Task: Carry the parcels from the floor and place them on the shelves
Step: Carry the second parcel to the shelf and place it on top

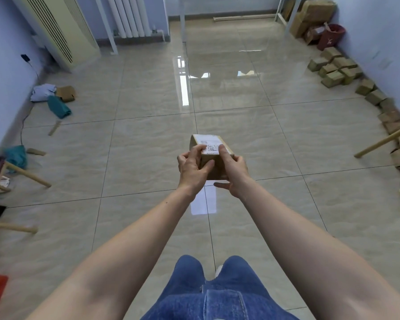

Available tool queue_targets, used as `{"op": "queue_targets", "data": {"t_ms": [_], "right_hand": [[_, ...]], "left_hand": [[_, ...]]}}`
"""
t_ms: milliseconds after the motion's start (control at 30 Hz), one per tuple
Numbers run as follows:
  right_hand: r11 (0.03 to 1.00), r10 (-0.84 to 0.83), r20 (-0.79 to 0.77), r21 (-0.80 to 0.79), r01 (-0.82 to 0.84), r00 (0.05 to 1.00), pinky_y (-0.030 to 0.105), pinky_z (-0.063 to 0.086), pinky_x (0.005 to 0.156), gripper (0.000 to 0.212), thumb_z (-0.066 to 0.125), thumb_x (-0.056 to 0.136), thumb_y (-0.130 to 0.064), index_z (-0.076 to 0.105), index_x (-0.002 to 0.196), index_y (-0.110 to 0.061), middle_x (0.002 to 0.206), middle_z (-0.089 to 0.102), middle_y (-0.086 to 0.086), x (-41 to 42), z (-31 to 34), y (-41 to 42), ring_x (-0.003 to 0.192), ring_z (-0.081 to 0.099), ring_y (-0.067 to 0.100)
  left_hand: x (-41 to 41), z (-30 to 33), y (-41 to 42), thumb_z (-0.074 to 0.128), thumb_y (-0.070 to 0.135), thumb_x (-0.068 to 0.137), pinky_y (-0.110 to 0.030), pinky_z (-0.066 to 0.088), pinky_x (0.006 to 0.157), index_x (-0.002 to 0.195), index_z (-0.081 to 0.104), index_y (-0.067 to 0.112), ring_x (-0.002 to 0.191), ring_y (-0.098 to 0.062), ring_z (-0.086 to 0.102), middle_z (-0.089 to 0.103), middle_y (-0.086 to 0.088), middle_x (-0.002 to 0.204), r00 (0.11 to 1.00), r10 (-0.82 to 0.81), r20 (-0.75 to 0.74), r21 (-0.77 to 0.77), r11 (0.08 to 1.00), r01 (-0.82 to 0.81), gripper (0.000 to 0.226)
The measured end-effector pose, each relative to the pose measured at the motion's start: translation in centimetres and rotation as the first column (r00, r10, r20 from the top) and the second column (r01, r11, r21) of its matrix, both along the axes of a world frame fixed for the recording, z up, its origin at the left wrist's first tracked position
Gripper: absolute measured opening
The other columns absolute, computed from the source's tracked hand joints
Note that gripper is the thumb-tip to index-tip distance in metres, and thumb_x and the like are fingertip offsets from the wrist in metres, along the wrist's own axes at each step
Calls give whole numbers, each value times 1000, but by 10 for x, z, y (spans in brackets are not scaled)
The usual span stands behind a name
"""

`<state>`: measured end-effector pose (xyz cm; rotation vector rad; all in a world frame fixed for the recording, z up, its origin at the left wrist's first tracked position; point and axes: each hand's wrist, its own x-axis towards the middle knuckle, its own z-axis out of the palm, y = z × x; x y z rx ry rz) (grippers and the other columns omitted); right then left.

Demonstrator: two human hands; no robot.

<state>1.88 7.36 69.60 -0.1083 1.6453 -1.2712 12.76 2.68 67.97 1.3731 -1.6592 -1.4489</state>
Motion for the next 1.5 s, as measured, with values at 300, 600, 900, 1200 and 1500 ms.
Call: {"op": "queue_targets", "data": {"t_ms": [300,600,900,1200,1500], "right_hand": [[999,-52,-52,7,53,997,44,59,74,43,72,86,-37,45,113,-17,118,64,10,-13,5,-5,102,68,33],[997,31,-86,-68,-37,996,41,56,73,36,72,82,-31,53,111,-19,114,69,9,-33,4,15,92,66,24],[1000,-29,29,-11,29,999,45,61,73,74,77,76,-46,39,129,-12,116,65,14,-25,3,14,98,71,30],[989,145,-9,-29,-145,989,30,49,68,32,63,76,-39,66,102,-21,98,65,3,-62,11,27,81,61,20],[991,122,-8,64,-121,993,50,51,86,89,74,61,-65,48,134,-23,119,56,5,-58,11,25,113,56,33]], "left_hand": [[-8,19,-5,58,58,88,-43,49,104,136,44,50,122,-24,50,28,-2,128,997,65,-51,165,985,-56,50],[-11,31,-8,71,43,81,-40,62,60,144,26,48,110,-27,66,60,-1,134,953,232,-196,473,873,-115,77],[-21,35,6,77,49,72,-50,58,75,136,22,43,118,-31,58,49,-6,139,939,308,-155,479,855,-201,84],[-12,39,-8,68,44,84,-34,53,64,147,29,41,101,-25,63,58,-3,124,969,218,-118,509,851,-129,74],[-24,42,2,69,43,70,-45,59,57,124,53,37,105,-30,66,62,-9,127,954,257,-154,523,840,-142,57]]}}
